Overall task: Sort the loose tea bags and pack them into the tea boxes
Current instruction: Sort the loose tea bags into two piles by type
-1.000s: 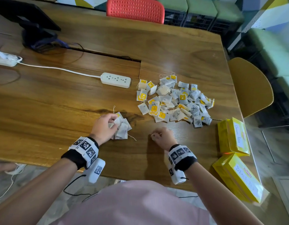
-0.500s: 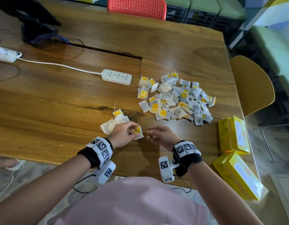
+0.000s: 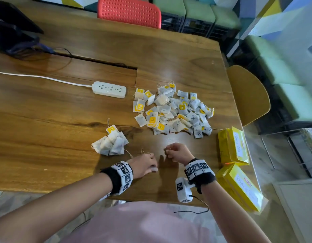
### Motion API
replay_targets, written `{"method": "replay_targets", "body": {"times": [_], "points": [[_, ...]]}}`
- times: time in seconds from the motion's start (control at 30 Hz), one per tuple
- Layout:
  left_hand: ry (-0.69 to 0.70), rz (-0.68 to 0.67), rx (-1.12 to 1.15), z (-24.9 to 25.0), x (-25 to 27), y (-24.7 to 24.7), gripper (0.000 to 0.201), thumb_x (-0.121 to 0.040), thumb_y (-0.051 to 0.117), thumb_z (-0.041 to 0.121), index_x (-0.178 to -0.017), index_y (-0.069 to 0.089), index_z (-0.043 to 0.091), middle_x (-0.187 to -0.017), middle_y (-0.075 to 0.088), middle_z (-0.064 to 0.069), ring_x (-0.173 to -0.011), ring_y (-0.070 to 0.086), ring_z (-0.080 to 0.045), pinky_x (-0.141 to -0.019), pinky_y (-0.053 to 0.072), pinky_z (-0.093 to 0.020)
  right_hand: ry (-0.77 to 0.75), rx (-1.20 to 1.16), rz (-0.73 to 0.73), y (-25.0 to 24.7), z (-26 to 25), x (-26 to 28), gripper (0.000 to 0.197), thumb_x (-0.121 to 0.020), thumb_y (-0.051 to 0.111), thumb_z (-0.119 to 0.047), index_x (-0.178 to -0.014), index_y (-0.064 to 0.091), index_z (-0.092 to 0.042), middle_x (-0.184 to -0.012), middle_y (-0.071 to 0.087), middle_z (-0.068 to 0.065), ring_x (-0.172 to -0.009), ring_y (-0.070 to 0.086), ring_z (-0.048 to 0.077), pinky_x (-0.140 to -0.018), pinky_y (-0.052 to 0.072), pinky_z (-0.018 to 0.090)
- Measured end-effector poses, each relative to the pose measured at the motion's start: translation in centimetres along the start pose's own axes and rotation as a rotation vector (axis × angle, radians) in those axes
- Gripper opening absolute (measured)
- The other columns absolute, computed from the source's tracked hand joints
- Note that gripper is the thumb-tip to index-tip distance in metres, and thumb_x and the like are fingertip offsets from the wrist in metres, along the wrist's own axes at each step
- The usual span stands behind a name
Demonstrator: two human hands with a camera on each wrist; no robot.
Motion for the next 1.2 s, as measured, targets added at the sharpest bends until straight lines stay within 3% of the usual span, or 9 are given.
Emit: {"method": "replay_targets", "body": {"times": [0.13,0.37,0.57,0.67,0.8,0.87,0.97,1.1,1.2], "points": [[0.051,-0.068,0.039,1.5,-1.0,1.0,0.021,-0.086,0.066,0.029,-0.104,0.068,0.019,-0.114,0.056,0.005,-0.096,0.059,-0.013,-0.086,0.049,-0.032,0.009,0.075,0.065,-3.4,0.2,-0.9,0.018,-0.09,0.062,-0.014,-0.107,0.062,-0.009,-0.095,0.064,0.007,-0.079,0.06,0.016,-0.068,0.053,0.026],[-0.154,0.197,0.283,-1.9,0.2,-1.1,0.017,-0.089,0.065,0.025,-0.105,0.068,0.023,-0.107,0.06,0.01,-0.086,0.059,0.0,-0.079,0.048,-0.014,-0.297,0.588,0.285,-6.2,-2.8,-5.7,0.042,-0.087,0.058,-0.005,-0.128,0.057,-0.017,-0.134,0.046,0.007,-0.123,0.046,0.028,-0.107,0.039,0.039],[-0.311,0.294,0.336,-4.7,2.4,-0.7,0.015,-0.089,0.065,0.018,-0.101,0.066,0.028,-0.108,0.059,0.011,-0.089,0.059,-0.001,-0.079,0.047,-0.012,-0.366,0.933,0.26,-4.4,-3.9,-7.6,0.039,-0.089,0.062,-0.022,-0.124,0.053,-0.034,-0.133,0.041,0.001,-0.122,0.038,0.033,-0.092,0.047,0.05],[-0.336,0.314,0.359,-4.8,3.0,-0.3,0.016,-0.089,0.064,0.016,-0.099,0.064,0.029,-0.107,0.06,0.01,-0.089,0.06,-0.002,-0.077,0.047,-0.011,-0.384,0.78,0.315,-4.6,-4.2,-8.0,0.028,-0.093,0.051,-0.011,-0.112,0.066,-0.024,-0.123,0.05,0.003,-0.117,0.045,0.032,-0.09,0.048,0.043],[-0.353,0.34,0.359,-4.8,3.7,0.1,0.017,-0.089,0.065,0.015,-0.1,0.066,0.027,-0.106,0.06,0.012,-0.088,0.06,-0.001,-0.075,0.047,-0.009,-0.365,0.655,0.385,-6.1,-4.5,-7.6,0.018,-0.089,0.054,-0.014,-0.084,0.071,-0.021,-0.098,0.064,0.0,-0.092,0.06,0.026,-0.062,0.042,0.027],[-0.361,0.344,0.368,-4.9,4.0,0.3,0.017,-0.089,0.065,0.015,-0.099,0.066,0.028,-0.106,0.059,0.012,-0.088,0.06,-0.001,-0.075,0.048,-0.01,-0.325,0.483,0.395,-7.1,-4.5,-6.9,0.014,-0.091,0.058,-0.021,-0.085,0.071,-0.017,-0.089,0.067,-0.002,-0.086,0.062,0.02,-0.06,0.043,0.025],[-0.373,0.335,0.349,-5.0,4.2,0.4,0.017,-0.089,0.064,0.015,-0.099,0.066,0.029,-0.106,0.058,0.014,-0.087,0.06,-0.001,-0.076,0.047,-0.01,-0.237,0.077,0.38,-8.0,-3.4,-5.8,0.017,-0.09,0.064,-0.026,-0.103,0.069,-0.016,-0.096,0.062,-0.004,-0.093,0.058,0.016,-0.081,0.049,0.033],[-0.381,0.314,0.323,-5.2,3.9,0.4,0.017,-0.089,0.064,0.018,-0.099,0.064,0.032,-0.106,0.056,0.015,-0.087,0.059,-0.001,-0.076,0.046,-0.01,-0.03,-0.773,0.188,-7.2,-2.0,-3.1,0.016,-0.093,0.043,-0.008,-0.081,0.053,-0.012,-0.089,0.059,0.01,-0.088,0.063,0.028,-0.073,0.05,0.037],[-0.386,0.301,0.304,-5.1,3.7,0.2,0.018,-0.089,0.064,0.018,-0.097,0.062,0.034,-0.106,0.055,0.016,-0.087,0.059,0.0,-0.075,0.045,-0.01,0.072,-1.188,0.046,-6.4,-1.6,-1.1,0.024,-0.094,0.036,-0.016,-0.075,0.048,-0.009,-0.087,0.062,0.015,-0.09,0.063,0.036,-0.071,0.047,0.038]]}}
Point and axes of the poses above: each hand's wrist, its own x-axis away from the middle knuckle, its own y-axis out of the palm, z = x × y, the point moved 2 cm from there along -x, towards the middle knuckle
